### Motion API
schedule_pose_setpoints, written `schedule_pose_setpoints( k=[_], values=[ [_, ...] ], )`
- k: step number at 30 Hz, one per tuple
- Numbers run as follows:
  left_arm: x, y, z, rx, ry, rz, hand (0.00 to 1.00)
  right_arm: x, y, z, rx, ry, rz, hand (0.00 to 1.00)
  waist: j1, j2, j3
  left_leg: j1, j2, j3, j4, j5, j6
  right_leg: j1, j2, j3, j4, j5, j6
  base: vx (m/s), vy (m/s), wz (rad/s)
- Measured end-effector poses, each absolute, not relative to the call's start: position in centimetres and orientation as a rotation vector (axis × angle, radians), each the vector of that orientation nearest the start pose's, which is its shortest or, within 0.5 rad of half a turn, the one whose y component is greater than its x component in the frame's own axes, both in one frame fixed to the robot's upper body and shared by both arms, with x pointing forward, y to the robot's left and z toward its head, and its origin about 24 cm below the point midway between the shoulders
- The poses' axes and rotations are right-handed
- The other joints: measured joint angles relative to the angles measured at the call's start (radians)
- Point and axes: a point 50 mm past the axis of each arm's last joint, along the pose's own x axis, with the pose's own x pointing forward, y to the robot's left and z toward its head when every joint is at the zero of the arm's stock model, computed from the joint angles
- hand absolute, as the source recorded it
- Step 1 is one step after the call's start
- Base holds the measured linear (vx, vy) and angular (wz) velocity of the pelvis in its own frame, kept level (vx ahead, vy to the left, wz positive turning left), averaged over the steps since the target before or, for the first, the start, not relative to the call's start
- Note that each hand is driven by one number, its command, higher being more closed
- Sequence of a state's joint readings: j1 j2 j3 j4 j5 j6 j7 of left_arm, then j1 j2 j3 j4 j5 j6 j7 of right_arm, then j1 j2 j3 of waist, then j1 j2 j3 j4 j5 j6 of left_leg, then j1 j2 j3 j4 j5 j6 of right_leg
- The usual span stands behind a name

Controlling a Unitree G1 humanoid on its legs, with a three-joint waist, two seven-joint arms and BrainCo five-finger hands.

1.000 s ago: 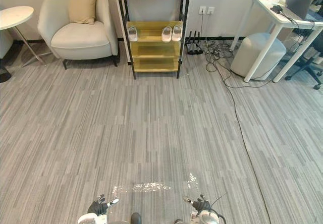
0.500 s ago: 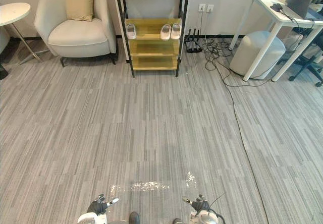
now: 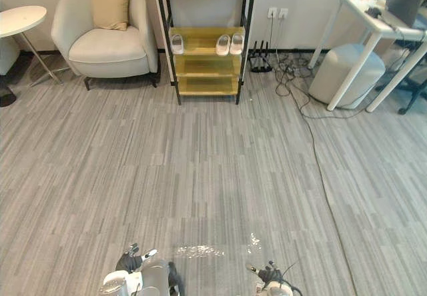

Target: Organize the slippers on the shoe rack

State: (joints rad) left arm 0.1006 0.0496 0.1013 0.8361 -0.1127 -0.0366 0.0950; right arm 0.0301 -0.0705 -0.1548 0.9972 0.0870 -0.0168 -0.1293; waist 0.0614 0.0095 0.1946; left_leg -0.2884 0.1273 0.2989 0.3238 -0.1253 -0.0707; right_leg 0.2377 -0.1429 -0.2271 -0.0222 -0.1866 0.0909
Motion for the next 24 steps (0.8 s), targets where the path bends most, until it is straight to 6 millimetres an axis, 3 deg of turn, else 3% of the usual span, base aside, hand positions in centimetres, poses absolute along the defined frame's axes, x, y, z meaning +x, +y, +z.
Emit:
schedule_pose_setpoints(
  k=[1, 2, 3, 4, 5, 6, 7, 8, 9, 10, 12, 14, 15, 16, 17, 18, 19, 20, 21, 22, 23, 24],
  values=[
    [13.1, 19.2, -13.9, -0.074, 0.888, 0.296, 0.00, 12.4, -20.3, -15.0, 0.028, 1.000, -0.344, 0.00, 0.014, -0.005, -0.010, 0.002, -0.027, -0.004, 0.004, 0.065, 0.046, 0.004, -0.022, 0.017, 0.000, -0.019, 0.017, 0.31, 0.265, -0.29],
    [13.1, 19.4, -13.9, -0.070, 0.885, 0.299, 0.00, 12.5, -19.9, -15.1, 0.036, 1.001, -0.335, 0.00, 0.016, -0.022, -0.016, -0.003, -0.042, 0.004, 0.015, 0.046, 0.060, 0.005, -0.038, 0.017, 0.004, -0.027, 0.010, 0.49, 0.276, -0.12],
    [13.4, 19.8, -13.8, -0.068, 0.881, 0.311, 0.00, 12.4, -19.2, -15.2, 0.051, 1.005, -0.325, 0.00, 0.014, -0.043, -0.020, -0.023, -0.058, 0.006, 0.059, -0.011, 0.074, -0.023, -0.064, 0.019, 0.084, -0.028, 0.009, 0.36, 0.176, 0.05],
    [13.4, 20.0, -13.8, -0.066, 0.882, 0.315, 0.00, 12.5, -19.1, -15.2, 0.053, 1.004, -0.321, 0.00, 0.016, -0.043, -0.020, -0.020, -0.056, 0.006, 0.062, -0.022, 0.073, -0.044, -0.067, 0.023, 0.132, -0.028, 0.009, 0.43, 0.204, -0.07],
    [13.3, 20.0, -13.8, -0.071, 0.885, 0.320, 0.00, 12.7, -18.7, -15.2, 0.061, 1.001, -0.313, 0.00, 0.021, -0.047, -0.017, 0.027, -0.050, 0.020, 0.048, -0.041, 0.070, -0.122, -0.085, 0.038, 0.339, -0.024, 0.018, 0.46, 0.224, -0.22],
    [13.0, 20.2, -14.0, -0.055, 0.899, 0.314, 0.00, 12.8, -18.2, -15.2, 0.065, 1.000, -0.293, 0.00, 0.024, -0.053, -0.011, 0.113, -0.051, 0.031, 0.031, -0.066, 0.083, -0.192, -0.109, 0.058, 0.595, 0.033, 0.063, 0.46, 0.224, -0.21],
    [13.0, 20.2, -14.0, -0.054, 0.901, 0.313, 0.00, 12.9, -18.1, -15.2, 0.065, 0.998, -0.290, 0.00, 0.024, -0.055, -0.010, 0.127, -0.051, 0.033, 0.030, -0.071, 0.084, -0.203, -0.111, 0.062, 0.630, 0.044, 0.068, 0.48, 0.196, -0.18],
    [12.8, 20.3, -14.0, -0.041, 0.906, 0.306, 0.00, 13.0, -17.9, -15.1, 0.058, 0.994, -0.272, 0.00, 0.025, -0.053, -0.005, 0.188, -0.050, 0.045, 0.023, -0.098, 0.089, -0.249, -0.121, 0.072, 0.792, 0.093, 0.073, 0.37, 0.107, -0.21],
    [12.6, 20.4, -14.0, -0.023, 0.913, 0.294, 0.00, 13.3, -17.6, -15.0, 0.049, 0.985, -0.250, 0.00, 0.023, -0.058, -0.001, 0.274, -0.050, 0.048, 0.002, -0.137, 0.090, -0.308, -0.136, 0.032, 0.972, 0.084, 0.030, 0.64, 0.157, -0.24],
    [12.7, 20.1, -14.1, -0.018, 0.913, 0.283, 0.00, 13.8, -17.5, -14.7, 0.046, 0.958, -0.237, 0.00, 0.020, -0.058, -0.001, 0.341, -0.049, 0.046, -0.041, -0.153, 0.081, -0.372, -0.149, -0.053, 1.059, 0.037, -0.036, 0.45, 0.097, -0.14],
    [12.9, 19.8, -14.0, -0.014, 0.910, 0.269, 0.00, 14.4, -17.5, -14.4, 0.039, 0.928, -0.223, 0.00, 0.007, -0.057, 0.000, 0.388, -0.043, 0.045, -0.087, -0.161, 0.067, -0.452, -0.151, -0.134, 1.026, -0.003, -0.060, 0.46, 0.025, 0.08],
    [13.0, 19.4, -14.1, -0.027, 0.910, 0.266, 0.00, 15.3, -17.9, -13.9, 0.023, 0.895, -0.218, 0.00, -0.002, -0.038, 0.016, 0.448, -0.027, 0.041, -0.131, -0.161, 0.048, -0.520, -0.110, -0.179, 0.840, -0.027, -0.060, 0.53, -0.046, 0.12],
    [13.2, 19.0, -14.1, -0.036, 0.909, 0.262, 0.00, 15.9, -18.4, -13.6, 0.010, 0.875, -0.218, 0.00, -0.008, -0.012, 0.031, 0.486, -0.003, 0.038, -0.152, -0.163, 0.044, -0.539, -0.048, -0.169, 0.624, -0.005, -0.054, 0.42, -0.076, 0.16],
    [13.3, 18.8, -14.0, -0.040, 0.904, 0.260, 0.00, 15.9, -18.6, -13.5, 0.005, 0.872, -0.221, 0.00, -0.011, -0.004, 0.037, 0.503, 0.005, 0.033, -0.166, -0.162, 0.042, -0.548, -0.012, -0.146, 0.489, 0.032, -0.045, 0.54, -0.145, 0.38],
    [13.5, 18.8, -13.9, -0.039, 0.894, 0.260, 0.00, 15.9, -18.7, -13.5, 0.004, 0.871, -0.223, 0.00, -0.020, -0.012, 0.038, 0.522, 0.001, 0.011, -0.187, -0.157, 0.034, -0.555, 0.034, -0.074, 0.272, 0.134, -0.019, 0.44, -0.165, 0.59],
    [13.4, 19.0, -13.9, -0.035, 0.894, 0.263, 0.00, 15.6, -18.7, -13.7, 0.006, 0.882, -0.224, 0.00, -0.025, -0.033, 0.044, 0.550, -0.017, -0.010, -0.205, -0.160, 0.025, -0.552, 0.041, -0.011, 0.159, 0.220, -0.001, 0.71, -0.323, 1.00],
    [13.5, 19.1, -13.8, -0.034, 0.890, 0.264, 0.00, 15.0, -18.8, -13.8, 0.013, 0.890, -0.235, 0.00, -0.037, -0.050, 0.048, 0.596, -0.023, -0.055, -0.212, -0.184, -0.020, -0.554, 0.041, 0.044, 0.187, 0.367, -0.086, 0.84, -0.372, 0.84],
    [13.6, 17.7, -14.1, -0.069, 0.898, 0.249, 0.00, 16.5, -19.6, -13.1, -0.017, 0.848, -0.232, 0.00, -0.040, 0.024, 0.044, 0.584, 0.057, -0.084, -0.162, -0.181, -0.036, -0.567, 0.088, -0.002, 0.272, 0.261, -0.098, 0.73, -0.315, 0.57],
    [13.6, 17.6, -14.1, -0.070, 0.898, 0.248, 0.00, 16.6, -19.6, -13.1, -0.018, 0.847, -0.232, 0.00, -0.040, 0.024, 0.044, 0.583, 0.058, -0.085, -0.159, -0.181, -0.036, -0.567, 0.089, -0.002, 0.273, 0.259, -0.096, 0.58, -0.230, 0.23],
    [13.8, 17.1, -14.1, -0.080, 0.894, 0.241, 0.00, 17.1, -19.4, -12.7, -0.011, 0.822, -0.229, 0.00, -0.043, 0.038, 0.045, 0.527, 0.102, -0.122, -0.031, -0.152, -0.048, -0.548, 0.104, -0.039, 0.299, 0.211, -0.122, 0.59, -0.243, 0.39],
    [14.0, 17.0, -14.0, -0.086, 0.893, 0.234, 0.00, 16.7, -19.1, -12.9, -0.004, 0.829, -0.225, 0.00, -0.044, 0.039, 0.046, 0.450, 0.143, -0.149, 0.157, -0.085, -0.044, -0.494, 0.121, -0.066, 0.284, 0.174, -0.130, 0.59, -0.243, 0.38],
    [14.0, 17.0, -14.0, -0.086, 0.893, 0.234, 0.00, 16.7, -19.1, -12.9, -0.004, 0.829, -0.225, 0.00, -0.044, 0.039, 0.046, 0.450, 0.143, -0.149, 0.157, -0.085, -0.044, -0.494, 0.121, -0.066, 0.284, 0.174, -0.130, 0.57, -0.225, 0.48]
  ],
)
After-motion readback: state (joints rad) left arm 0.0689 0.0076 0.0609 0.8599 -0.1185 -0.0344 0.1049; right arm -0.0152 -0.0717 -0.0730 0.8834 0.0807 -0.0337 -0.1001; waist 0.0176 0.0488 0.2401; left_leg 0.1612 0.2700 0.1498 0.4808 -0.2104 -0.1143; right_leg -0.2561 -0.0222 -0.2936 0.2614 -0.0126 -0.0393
